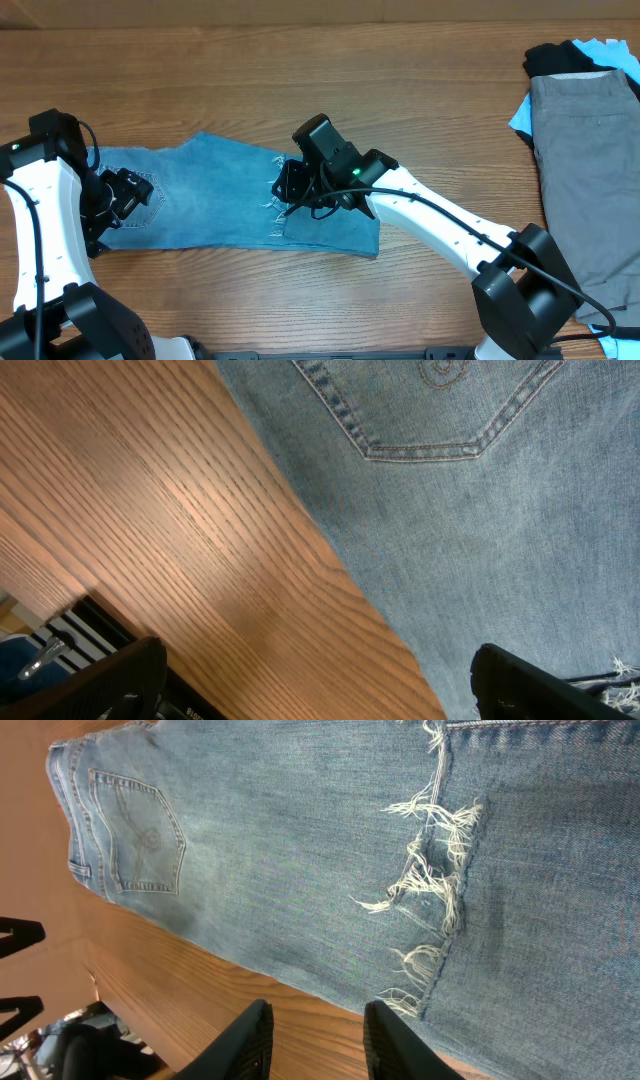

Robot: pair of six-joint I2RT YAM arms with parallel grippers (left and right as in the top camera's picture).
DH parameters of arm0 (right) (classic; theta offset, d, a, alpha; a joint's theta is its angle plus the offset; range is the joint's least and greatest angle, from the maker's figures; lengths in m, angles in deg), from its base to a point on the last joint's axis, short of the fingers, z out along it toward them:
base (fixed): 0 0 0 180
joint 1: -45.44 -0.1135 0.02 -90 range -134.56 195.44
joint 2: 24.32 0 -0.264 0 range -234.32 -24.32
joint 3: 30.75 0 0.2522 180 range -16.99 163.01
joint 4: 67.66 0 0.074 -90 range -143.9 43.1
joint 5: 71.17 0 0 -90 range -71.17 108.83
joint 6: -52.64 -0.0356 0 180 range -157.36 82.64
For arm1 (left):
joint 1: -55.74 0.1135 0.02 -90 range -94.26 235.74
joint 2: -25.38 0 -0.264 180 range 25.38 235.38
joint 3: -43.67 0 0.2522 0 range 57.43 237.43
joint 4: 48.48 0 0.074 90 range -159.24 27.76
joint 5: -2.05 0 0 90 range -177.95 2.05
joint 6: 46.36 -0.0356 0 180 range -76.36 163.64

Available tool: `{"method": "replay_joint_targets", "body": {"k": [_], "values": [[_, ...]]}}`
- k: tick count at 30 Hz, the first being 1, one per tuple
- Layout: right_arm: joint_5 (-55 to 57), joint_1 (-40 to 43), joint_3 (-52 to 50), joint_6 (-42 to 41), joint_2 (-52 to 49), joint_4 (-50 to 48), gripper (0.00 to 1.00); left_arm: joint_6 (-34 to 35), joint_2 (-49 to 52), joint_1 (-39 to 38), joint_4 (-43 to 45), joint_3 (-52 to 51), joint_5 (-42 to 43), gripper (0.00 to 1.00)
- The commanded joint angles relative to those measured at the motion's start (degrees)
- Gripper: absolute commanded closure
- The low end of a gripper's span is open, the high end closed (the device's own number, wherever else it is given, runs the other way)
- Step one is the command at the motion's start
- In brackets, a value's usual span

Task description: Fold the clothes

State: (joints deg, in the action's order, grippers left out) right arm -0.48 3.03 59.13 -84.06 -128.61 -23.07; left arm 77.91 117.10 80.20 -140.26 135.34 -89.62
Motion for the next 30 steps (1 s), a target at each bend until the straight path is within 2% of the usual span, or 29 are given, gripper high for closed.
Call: {"method": "replay_joint_targets", "body": {"k": [1, 5, 6, 9, 12, 14, 17, 21, 30], "values": [[-0.4, -0.3, 1.2, 0.3, 0.1, -0.3, 0.65, -1.1, -0.1, -0.2, 0.0, -0.3, 0.2, 0.0], [0.7, 1.8, 3.8, 4.0, 1.0, 5.5, 0.66, -1.1, -0.1, -0.2, 0.0, -0.3, 0.2, 0.0], [1.9, 3.8, 5.6, 5.9, 1.4, 10.6, 0.66, -1.1, -0.1, -0.2, 0.0, -0.3, 0.2, 0.0], [2.1, 7.6, 6.8, 8.9, 1.5, 17.7, 0.66, -1.1, -0.1, -0.2, 0.0, -0.3, 0.2, 0.0], [4.5, 11.9, 5.4, 12.7, 1.4, 25.0, 0.75, -1.1, -0.1, -0.2, 0.2, -0.3, 0.2, 0.0], [4.7, 13.3, 4.2, 14.6, 1.4, 26.2, 0.76, -1.1, -0.1, -0.2, 0.3, -0.3, 0.2, 0.0], [4.7, 14.7, 1.1, 15.5, 1.4, 25.6, 0.8, -1.1, -0.1, -0.2, 0.5, -0.3, 0.2, 0.0], [3.9, 14.8, -4.0, 15.5, 1.4, 20.3, 0.87, -1.1, -0.1, -0.2, 0.4, -0.3, 0.3, 0.0], [3.8, 15.2, -13.8, 13.8, 1.3, 12.5, 0.85, -1.1, -0.1, -0.2, 0.3, -0.3, 0.3, 0.0]]}}
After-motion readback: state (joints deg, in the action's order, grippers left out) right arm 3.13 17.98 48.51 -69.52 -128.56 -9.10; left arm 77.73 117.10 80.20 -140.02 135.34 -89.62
